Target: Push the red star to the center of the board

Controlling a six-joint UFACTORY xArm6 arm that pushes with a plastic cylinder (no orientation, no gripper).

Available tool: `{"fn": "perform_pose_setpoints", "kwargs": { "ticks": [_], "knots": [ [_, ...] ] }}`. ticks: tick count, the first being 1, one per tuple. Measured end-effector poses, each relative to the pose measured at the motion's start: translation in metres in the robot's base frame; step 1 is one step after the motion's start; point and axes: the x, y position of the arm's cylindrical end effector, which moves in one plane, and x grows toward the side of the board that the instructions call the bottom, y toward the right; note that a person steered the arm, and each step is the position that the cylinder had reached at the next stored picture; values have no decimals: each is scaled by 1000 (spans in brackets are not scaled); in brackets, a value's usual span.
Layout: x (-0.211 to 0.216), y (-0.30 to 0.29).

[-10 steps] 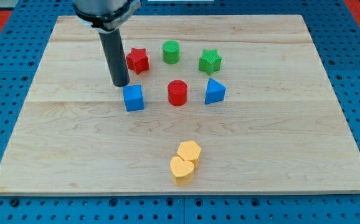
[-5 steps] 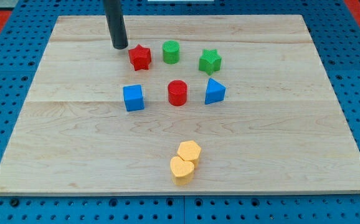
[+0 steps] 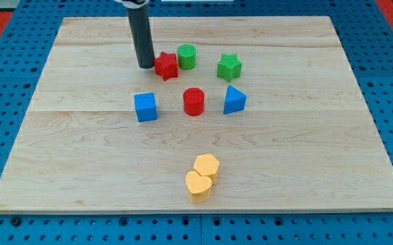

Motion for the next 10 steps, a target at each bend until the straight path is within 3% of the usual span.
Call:
{"fn": "perform_pose_setpoints", "kwargs": {
  "ticks": [2, 10],
  "knots": [
    [-21, 4],
    [22, 72]
  ]
}}
